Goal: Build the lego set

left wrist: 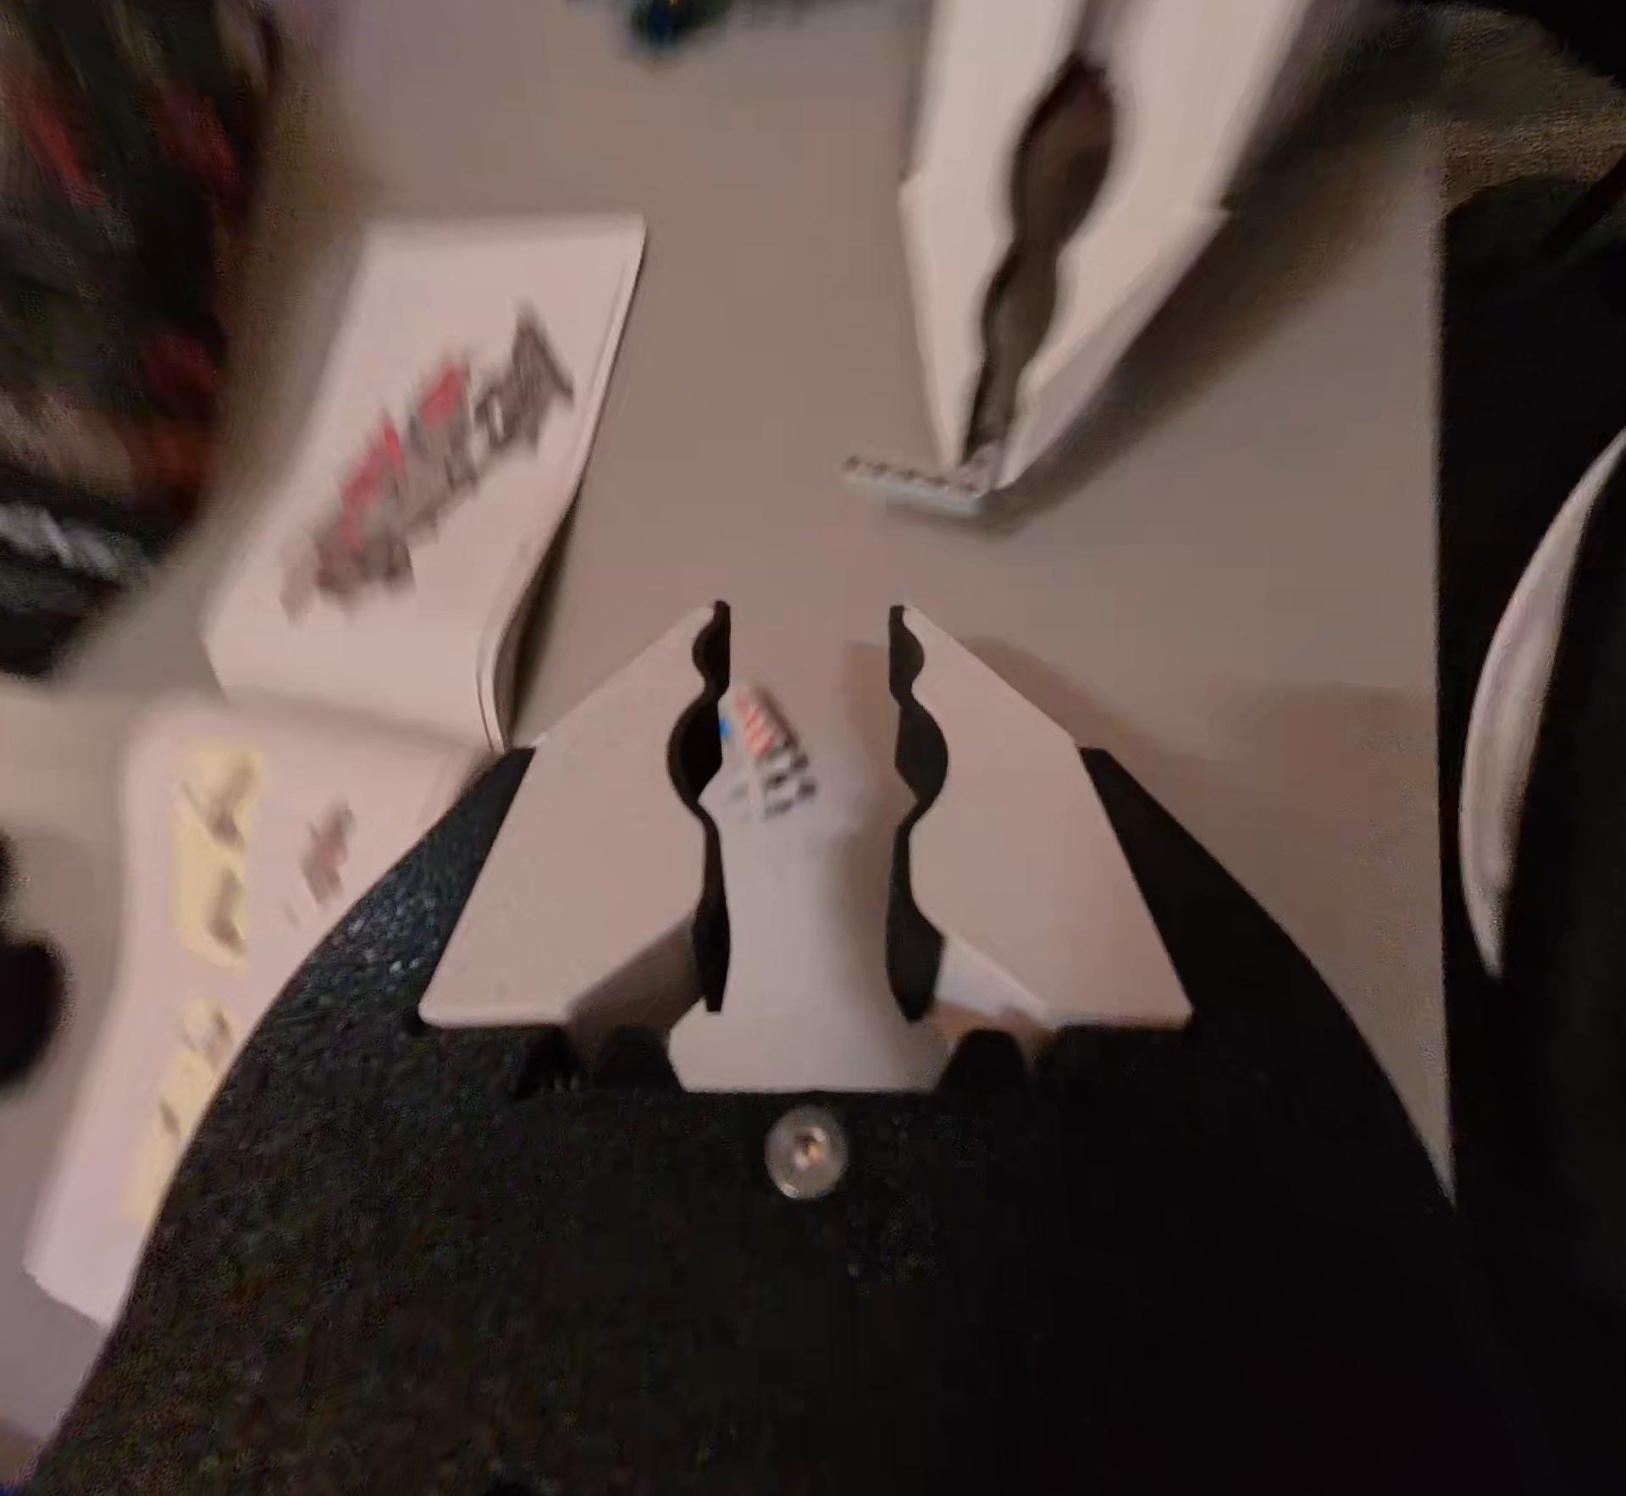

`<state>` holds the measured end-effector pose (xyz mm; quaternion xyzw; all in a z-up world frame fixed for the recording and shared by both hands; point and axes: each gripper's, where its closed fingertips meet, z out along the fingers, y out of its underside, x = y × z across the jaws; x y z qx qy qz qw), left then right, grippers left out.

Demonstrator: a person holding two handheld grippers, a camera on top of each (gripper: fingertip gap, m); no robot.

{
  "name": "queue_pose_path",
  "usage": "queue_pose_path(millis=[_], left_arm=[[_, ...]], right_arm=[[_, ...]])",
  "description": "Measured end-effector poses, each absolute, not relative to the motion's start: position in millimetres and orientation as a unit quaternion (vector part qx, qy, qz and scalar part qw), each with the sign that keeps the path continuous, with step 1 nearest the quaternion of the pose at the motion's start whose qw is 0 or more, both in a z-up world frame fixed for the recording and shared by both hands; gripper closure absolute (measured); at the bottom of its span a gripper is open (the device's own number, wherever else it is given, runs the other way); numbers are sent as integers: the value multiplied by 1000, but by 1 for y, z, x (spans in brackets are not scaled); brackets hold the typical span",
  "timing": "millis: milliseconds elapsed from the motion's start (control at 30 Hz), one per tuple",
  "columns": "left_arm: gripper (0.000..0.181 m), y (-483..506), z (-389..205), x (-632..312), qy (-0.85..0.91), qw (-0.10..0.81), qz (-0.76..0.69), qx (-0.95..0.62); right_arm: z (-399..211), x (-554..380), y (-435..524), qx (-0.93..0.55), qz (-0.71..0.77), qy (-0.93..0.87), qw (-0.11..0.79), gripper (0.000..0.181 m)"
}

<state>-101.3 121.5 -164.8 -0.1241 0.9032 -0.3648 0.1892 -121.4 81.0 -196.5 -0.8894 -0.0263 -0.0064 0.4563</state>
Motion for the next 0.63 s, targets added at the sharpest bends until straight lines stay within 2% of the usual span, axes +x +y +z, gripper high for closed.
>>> queue_pose_path(millis=[33,133,233,300,333,367,533,567,633], left_arm=[[148,110,-157,-111,893,218,-387,-67],[150,93,-148,-123,863,325,-383,49],[149,91,-147,-118,837,409,-347,109],[153,88,-145,-116,827,423,-349,119],[166,85,-143,-117,822,424,-360,124],[171,83,-141,-118,819,423,-367,127],[173,88,-143,-114,832,411,-351,127],[174,91,-144,-112,835,416,-334,136],[174,96,-146,-109,844,416,-301,156]], right_arm=[[-186,-121,83,-874,10,-10,485,175],[-154,-134,85,-814,109,24,570,175],[-138,-147,84,-775,179,26,605,175],[-129,-156,85,-755,209,17,621,175],[-127,-156,85,-750,211,20,627,175],[-127,-156,86,-750,208,20,628,175],[-123,-151,83,-745,170,18,645,175],[-125,-147,84,-753,140,17,643,172],[-128,-136,88,-772,53,16,633,152]])
